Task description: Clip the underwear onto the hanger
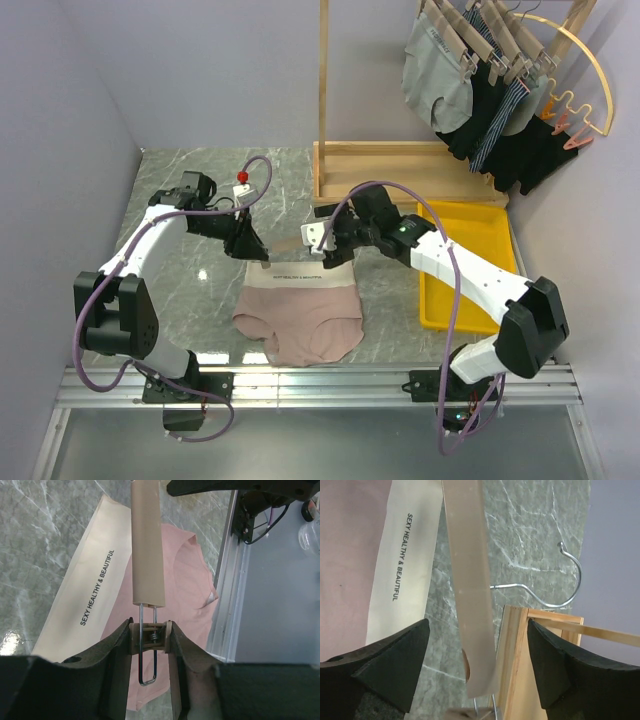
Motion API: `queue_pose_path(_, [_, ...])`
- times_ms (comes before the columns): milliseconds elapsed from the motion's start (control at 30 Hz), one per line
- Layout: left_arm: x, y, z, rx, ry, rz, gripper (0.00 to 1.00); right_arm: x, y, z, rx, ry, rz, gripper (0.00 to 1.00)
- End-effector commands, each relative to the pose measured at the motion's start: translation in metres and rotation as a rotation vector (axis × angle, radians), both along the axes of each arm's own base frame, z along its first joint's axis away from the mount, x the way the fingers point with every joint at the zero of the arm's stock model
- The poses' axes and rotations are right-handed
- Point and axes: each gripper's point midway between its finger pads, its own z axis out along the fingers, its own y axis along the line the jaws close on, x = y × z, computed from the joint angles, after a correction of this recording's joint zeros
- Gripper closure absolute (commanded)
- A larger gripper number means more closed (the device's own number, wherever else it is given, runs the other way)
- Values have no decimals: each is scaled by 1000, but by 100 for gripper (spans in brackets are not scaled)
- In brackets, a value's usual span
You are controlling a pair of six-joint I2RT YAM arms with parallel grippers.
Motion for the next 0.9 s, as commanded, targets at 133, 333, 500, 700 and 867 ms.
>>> queue_pose_path(133, [3, -6, 27, -51, -79, -1, 100, 16, 15, 8, -21, -72, 21, 38])
queue_pose_path(333, [13, -5, 30, -38, -68, 45, 83, 32, 20, 6, -11, -96, -18, 100])
queue_pose_path(500, [26, 0, 40, -40, -16, 161, 40, 36, 16, 18, 36, -189, -37, 100])
queue_pose_path(700, [29, 2, 50, -56, 20, 208, 11, 34, 11, 20, 23, -201, -48, 100])
queue_pose_path(867, [32, 0, 51, -70, 70, 220, 17, 29, 10, 24, 36, -190, -39, 100])
